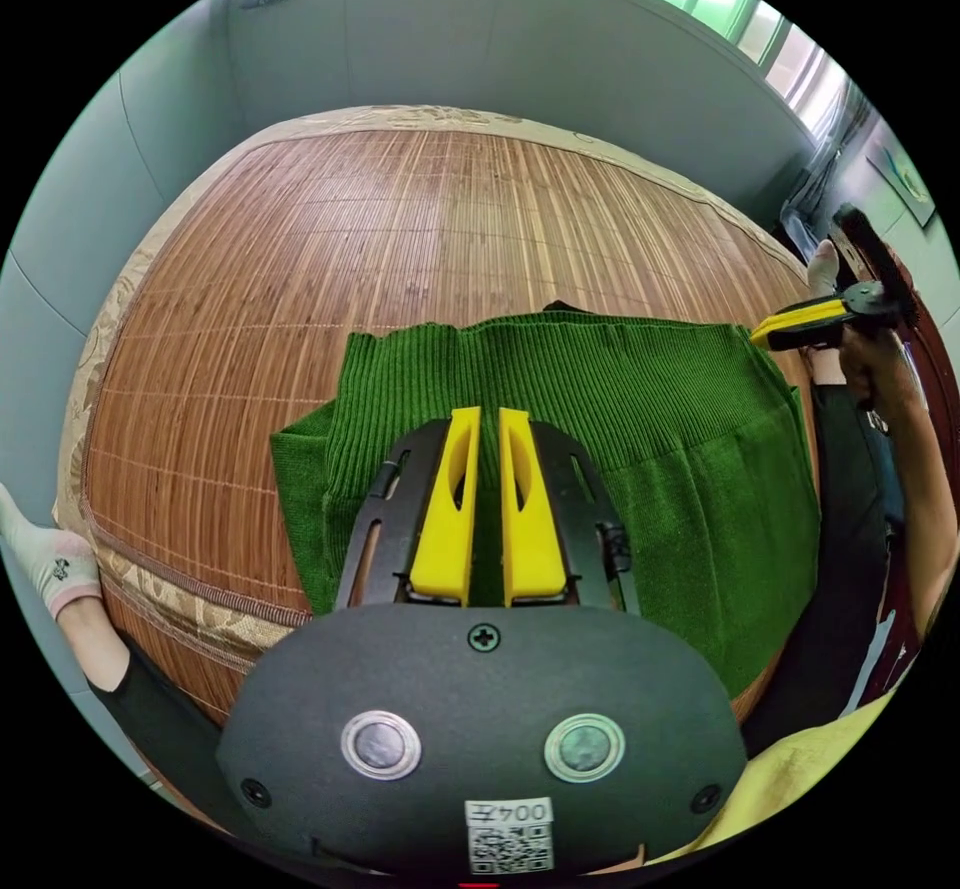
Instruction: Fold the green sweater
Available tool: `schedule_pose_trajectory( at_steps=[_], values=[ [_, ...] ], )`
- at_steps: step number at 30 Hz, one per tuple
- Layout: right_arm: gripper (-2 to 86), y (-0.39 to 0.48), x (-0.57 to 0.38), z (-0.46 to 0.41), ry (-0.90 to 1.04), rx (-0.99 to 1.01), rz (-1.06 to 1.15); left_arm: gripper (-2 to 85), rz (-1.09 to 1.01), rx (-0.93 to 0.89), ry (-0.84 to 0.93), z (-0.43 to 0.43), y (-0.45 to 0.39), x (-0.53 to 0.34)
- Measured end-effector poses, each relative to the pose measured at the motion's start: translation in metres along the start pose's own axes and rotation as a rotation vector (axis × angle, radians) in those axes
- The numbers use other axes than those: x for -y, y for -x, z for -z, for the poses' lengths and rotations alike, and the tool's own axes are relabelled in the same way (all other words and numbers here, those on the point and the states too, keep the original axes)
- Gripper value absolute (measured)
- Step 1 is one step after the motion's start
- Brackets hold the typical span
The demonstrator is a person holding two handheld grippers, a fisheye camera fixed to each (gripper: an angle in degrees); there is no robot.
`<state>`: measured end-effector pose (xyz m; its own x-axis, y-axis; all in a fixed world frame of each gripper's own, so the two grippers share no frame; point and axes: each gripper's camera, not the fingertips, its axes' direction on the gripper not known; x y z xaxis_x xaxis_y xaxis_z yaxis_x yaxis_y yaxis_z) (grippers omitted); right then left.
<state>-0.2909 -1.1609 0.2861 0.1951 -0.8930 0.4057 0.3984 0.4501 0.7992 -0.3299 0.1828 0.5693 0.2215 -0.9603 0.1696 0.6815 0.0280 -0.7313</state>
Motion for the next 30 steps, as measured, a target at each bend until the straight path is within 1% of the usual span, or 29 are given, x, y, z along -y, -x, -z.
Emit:
schedule_pose_trajectory(
  at_steps=[4, 6, 8, 9, 12, 15, 20, 24, 30],
  values=[
    [6.9, 0.033, -0.025, 0.022, 0.026, 0.024, 0.085, 2.5, -0.002, -0.014, 0.004, 0.002, 0.011, -0.001],
    [7.5, 0.046, -0.031, 0.016, 0.066, 0.026, 0.114, 2.8, -0.010, -0.028, 0.003, 0.007, 0.014, 0.000],
    [8.2, 0.053, -0.030, -0.004, 0.151, 0.008, 0.122, 3.2, -0.021, -0.028, -0.005, 0.017, 0.019, -0.002],
    [8.4, 0.053, -0.030, -0.010, 0.170, 0.003, 0.119, 3.4, -0.024, -0.024, -0.006, 0.020, 0.021, -0.002],
    [8.4, 0.038, -0.029, -0.012, 0.157, 0.080, 0.072, 3.0, -0.028, 0.020, 0.005, 0.028, 0.035, -0.009],
    [8.4, 0.029, -0.026, -0.007, 0.160, 0.117, 0.084, 2.8, 0.008, 0.009, 0.015, 0.031, 0.059, -0.016],
    [8.4, 0.034, -0.016, -0.001, 0.185, 0.074, 0.109, 3.3, 0.069, -0.030, -0.087, 0.060, 0.089, -0.023],
    [8.4, 0.033, -0.009, 0.002, 0.204, 0.068, 0.124, 4.0, 0.093, -0.022, -0.061, 0.061, 0.107, -0.020],
    [8.4, 0.032, -0.001, 0.005, 0.225, 0.058, 0.118, 7.9, 0.144, -0.030, 0.029, 0.041, 0.131, 0.003]
  ],
)
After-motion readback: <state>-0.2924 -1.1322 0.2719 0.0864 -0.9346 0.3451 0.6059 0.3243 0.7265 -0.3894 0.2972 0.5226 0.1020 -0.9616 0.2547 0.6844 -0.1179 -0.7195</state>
